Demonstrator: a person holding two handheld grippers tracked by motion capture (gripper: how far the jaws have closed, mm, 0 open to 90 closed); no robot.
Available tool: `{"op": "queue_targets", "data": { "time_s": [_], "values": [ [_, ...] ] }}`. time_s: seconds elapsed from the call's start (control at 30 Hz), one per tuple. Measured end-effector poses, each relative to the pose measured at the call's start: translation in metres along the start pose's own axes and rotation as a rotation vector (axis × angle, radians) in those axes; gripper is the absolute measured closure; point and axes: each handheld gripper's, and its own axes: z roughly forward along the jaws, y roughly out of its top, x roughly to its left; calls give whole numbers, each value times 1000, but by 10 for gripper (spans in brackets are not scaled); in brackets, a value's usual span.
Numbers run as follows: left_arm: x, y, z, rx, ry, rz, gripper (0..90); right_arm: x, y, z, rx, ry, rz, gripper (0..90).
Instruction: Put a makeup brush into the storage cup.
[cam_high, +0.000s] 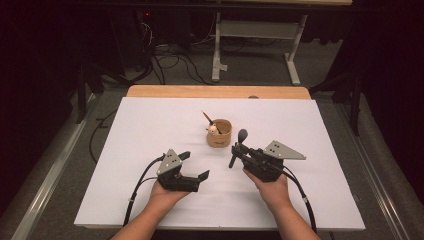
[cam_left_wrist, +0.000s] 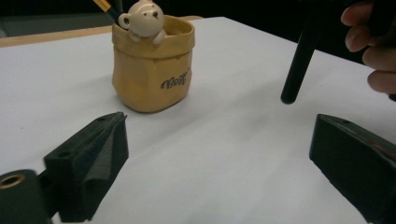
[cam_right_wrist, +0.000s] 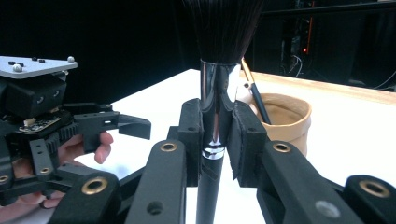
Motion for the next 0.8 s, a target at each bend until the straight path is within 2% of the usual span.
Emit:
{"op": "queue_targets", "data": {
  "time_s": [0.43, 0.8],
  "values": [
    [12, 1, -15, -27, 24, -1, 3, -4, 2, -3, -14, -31, -9, 787],
    [17, 2, -30, -9, 35, 17, 3, -6, 2, -3, -11, -61, -25, 788]
  ]
}}
